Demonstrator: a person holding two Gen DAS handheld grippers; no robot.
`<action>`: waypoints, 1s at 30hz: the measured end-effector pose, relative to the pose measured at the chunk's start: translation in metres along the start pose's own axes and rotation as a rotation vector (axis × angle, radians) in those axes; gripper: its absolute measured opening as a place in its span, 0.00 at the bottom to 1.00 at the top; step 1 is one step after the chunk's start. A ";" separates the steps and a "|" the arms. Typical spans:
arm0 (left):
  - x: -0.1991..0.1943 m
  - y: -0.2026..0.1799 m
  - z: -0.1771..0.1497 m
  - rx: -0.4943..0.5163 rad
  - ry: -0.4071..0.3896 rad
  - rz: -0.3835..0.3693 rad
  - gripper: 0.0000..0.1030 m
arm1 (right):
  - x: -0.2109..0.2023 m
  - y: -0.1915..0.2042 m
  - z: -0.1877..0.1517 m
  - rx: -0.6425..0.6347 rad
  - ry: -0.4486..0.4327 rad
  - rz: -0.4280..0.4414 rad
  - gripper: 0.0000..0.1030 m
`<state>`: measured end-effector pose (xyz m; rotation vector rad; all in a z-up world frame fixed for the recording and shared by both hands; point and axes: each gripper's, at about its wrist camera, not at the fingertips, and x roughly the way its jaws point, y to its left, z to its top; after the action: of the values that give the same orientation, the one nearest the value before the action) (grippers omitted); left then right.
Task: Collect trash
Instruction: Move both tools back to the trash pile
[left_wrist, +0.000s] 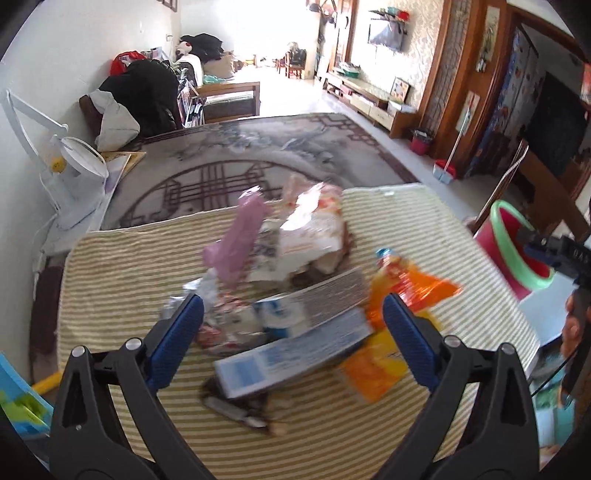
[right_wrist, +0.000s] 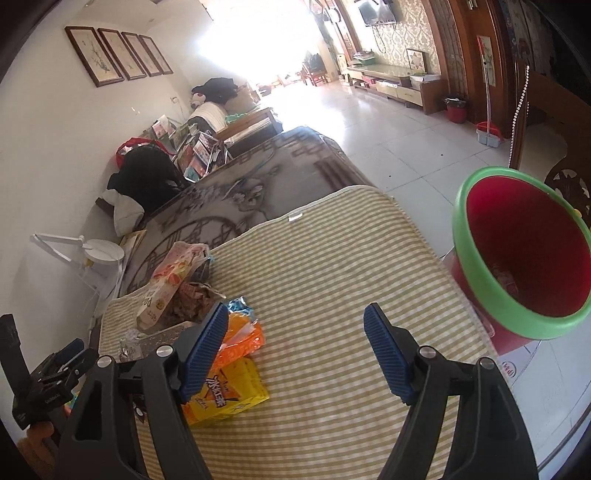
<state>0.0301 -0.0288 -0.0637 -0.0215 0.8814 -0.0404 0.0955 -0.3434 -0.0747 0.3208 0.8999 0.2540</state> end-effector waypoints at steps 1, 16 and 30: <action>0.001 0.006 -0.001 0.008 0.008 0.000 0.92 | 0.001 0.006 -0.003 0.002 0.001 -0.001 0.71; 0.048 0.069 0.005 -0.122 0.132 -0.132 0.92 | 0.002 0.071 -0.041 0.017 -0.002 -0.070 0.71; 0.100 0.136 -0.015 -0.490 0.251 -0.119 0.91 | 0.012 0.086 -0.049 0.013 0.033 -0.098 0.71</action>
<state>0.0862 0.1027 -0.1554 -0.5367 1.1231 0.0641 0.0566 -0.2521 -0.0794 0.2847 0.9476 0.1637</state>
